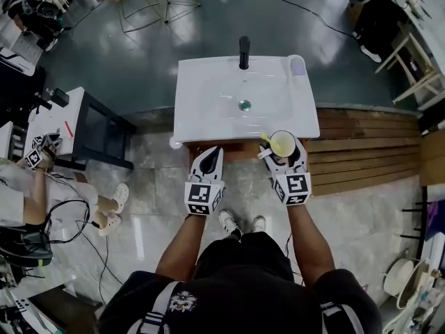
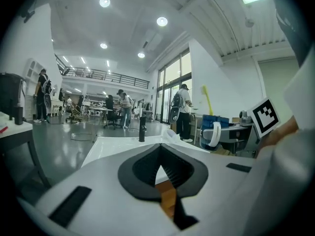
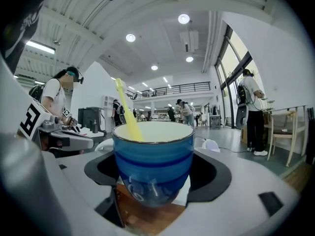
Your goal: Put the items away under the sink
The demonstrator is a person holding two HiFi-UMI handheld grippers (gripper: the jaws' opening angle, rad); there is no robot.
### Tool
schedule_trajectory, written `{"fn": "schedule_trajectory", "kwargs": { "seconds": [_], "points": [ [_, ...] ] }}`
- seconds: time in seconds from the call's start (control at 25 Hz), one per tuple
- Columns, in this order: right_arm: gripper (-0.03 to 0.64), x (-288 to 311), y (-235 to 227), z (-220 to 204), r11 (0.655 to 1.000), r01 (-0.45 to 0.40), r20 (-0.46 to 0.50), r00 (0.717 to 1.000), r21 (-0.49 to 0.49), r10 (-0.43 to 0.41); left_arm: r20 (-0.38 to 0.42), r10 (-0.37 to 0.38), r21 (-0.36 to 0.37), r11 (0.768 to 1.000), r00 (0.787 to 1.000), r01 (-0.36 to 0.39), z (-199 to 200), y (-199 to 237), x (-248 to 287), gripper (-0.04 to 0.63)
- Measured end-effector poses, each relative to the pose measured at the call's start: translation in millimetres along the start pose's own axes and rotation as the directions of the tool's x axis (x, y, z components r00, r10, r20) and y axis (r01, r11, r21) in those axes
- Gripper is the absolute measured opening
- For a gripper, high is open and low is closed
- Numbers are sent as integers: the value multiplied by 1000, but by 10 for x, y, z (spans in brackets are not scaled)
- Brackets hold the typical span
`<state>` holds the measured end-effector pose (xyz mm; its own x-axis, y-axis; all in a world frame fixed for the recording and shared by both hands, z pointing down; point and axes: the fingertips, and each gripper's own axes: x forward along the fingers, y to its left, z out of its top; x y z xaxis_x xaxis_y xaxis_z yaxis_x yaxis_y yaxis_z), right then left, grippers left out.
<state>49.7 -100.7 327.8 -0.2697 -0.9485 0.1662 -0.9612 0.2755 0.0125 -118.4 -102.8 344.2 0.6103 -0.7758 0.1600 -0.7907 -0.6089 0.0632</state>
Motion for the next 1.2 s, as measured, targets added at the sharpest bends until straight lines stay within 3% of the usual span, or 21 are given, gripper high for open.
{"fn": "schedule_trajectory", "kwargs": {
  "seconds": [0.64, 0.96, 1.2],
  "points": [
    [394, -640, 64, -418, 997, -79, -30, 996, -14, 79, 1, 96, -17, 995, 995, -96, -269, -593, -394, 3],
    [394, -517, 382, -923, 993, -116, -41, 992, 9, 117, -6, 125, -27, 992, 992, -125, -760, -444, -472, 3],
    [394, -226, 521, -1475, 994, -109, -26, 994, -1, 109, 60, 103, -21, 995, 993, -102, -1154, -257, -301, 3]
  ]
}}
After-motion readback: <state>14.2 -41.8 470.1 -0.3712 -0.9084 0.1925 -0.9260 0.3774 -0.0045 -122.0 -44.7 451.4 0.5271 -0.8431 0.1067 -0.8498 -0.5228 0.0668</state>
